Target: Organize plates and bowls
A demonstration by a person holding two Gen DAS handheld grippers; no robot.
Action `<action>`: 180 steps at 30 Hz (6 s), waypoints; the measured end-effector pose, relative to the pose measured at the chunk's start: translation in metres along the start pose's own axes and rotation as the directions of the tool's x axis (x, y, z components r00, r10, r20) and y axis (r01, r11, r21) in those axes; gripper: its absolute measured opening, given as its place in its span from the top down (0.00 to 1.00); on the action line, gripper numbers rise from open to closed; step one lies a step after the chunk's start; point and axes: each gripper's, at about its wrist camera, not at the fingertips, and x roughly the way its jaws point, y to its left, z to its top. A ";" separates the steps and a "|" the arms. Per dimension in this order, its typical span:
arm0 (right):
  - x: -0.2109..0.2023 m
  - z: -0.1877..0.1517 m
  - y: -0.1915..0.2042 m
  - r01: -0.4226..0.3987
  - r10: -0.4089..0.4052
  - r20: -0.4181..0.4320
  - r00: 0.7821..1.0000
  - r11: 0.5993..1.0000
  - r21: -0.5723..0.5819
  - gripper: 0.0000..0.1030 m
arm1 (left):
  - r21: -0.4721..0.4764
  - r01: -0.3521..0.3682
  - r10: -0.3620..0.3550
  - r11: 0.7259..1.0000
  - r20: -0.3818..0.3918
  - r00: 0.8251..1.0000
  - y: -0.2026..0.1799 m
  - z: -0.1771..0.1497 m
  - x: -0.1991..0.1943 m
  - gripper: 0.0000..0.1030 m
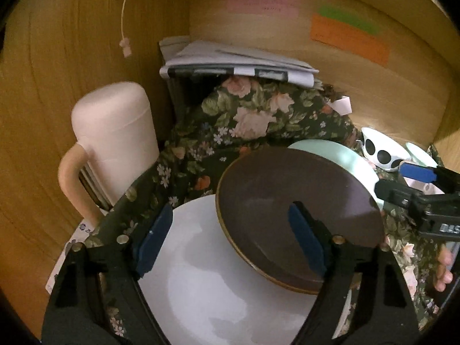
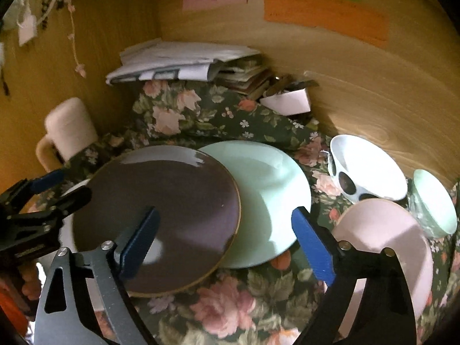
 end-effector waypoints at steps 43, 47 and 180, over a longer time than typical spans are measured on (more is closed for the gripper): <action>0.051 0.001 -0.008 -0.134 0.142 -0.158 0.977 0.989 0.061 0.67 | -0.064 0.136 -0.145 0.989 -0.163 0.976 0.010 -0.009 0.017 0.75; 0.044 -0.003 -0.007 -0.133 0.141 -0.152 0.978 0.989 0.067 0.67 | -0.065 0.133 -0.143 0.989 -0.168 0.975 0.009 -0.011 0.013 0.75; -0.059 -0.037 0.024 -0.204 0.204 -0.009 0.979 0.979 0.011 0.32 | -0.078 -0.005 0.005 0.997 -0.004 1.000 0.011 -0.037 -0.079 0.18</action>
